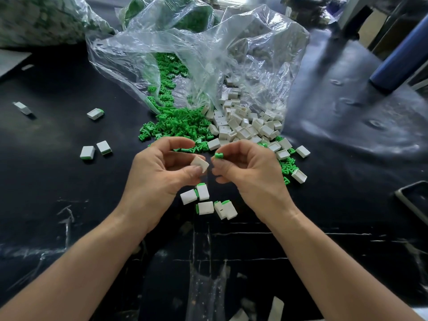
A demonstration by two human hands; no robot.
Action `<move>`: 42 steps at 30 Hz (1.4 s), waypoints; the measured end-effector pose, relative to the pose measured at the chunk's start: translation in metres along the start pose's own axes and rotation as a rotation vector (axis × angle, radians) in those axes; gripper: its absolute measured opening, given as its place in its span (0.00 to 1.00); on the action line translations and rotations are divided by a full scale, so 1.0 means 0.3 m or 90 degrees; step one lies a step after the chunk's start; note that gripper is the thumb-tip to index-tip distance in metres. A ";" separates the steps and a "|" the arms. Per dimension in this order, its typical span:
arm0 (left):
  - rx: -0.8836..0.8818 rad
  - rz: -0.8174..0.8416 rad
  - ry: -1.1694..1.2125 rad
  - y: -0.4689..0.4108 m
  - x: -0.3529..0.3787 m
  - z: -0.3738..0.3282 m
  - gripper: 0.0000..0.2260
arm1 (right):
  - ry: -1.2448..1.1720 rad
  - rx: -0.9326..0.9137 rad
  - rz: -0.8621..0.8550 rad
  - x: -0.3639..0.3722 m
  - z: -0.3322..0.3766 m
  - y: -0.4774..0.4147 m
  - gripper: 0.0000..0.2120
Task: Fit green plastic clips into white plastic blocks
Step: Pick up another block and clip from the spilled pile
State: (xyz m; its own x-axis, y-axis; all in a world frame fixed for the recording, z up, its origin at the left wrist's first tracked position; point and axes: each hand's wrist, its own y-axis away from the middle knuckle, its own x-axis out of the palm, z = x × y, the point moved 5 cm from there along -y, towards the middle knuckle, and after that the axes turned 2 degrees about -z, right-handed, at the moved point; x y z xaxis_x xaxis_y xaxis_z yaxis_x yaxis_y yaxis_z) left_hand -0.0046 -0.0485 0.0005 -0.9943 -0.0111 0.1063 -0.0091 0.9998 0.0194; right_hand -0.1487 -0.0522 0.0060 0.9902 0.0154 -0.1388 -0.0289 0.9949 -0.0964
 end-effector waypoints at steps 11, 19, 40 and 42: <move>0.004 0.027 -0.044 0.010 0.007 -0.008 0.11 | 0.001 -0.016 0.004 -0.018 0.007 -0.011 0.13; 0.051 0.014 -0.088 0.012 0.003 -0.020 0.14 | -0.025 -0.058 0.028 -0.008 0.031 0.001 0.11; -0.015 0.075 -0.056 0.030 0.036 -0.001 0.05 | 0.162 -0.132 0.049 0.000 0.058 0.012 0.07; -0.017 0.077 -0.072 0.033 0.036 0.004 0.05 | 0.196 -0.135 0.056 0.000 0.059 0.014 0.05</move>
State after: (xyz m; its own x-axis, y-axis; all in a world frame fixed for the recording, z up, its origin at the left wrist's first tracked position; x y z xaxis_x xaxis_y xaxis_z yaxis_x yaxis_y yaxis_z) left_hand -0.0157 -0.0388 0.0005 -0.9936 0.1130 -0.0031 0.1127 0.9928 0.0397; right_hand -0.1463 -0.0463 0.0232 0.8963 0.0370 -0.4419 -0.1716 0.9478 -0.2687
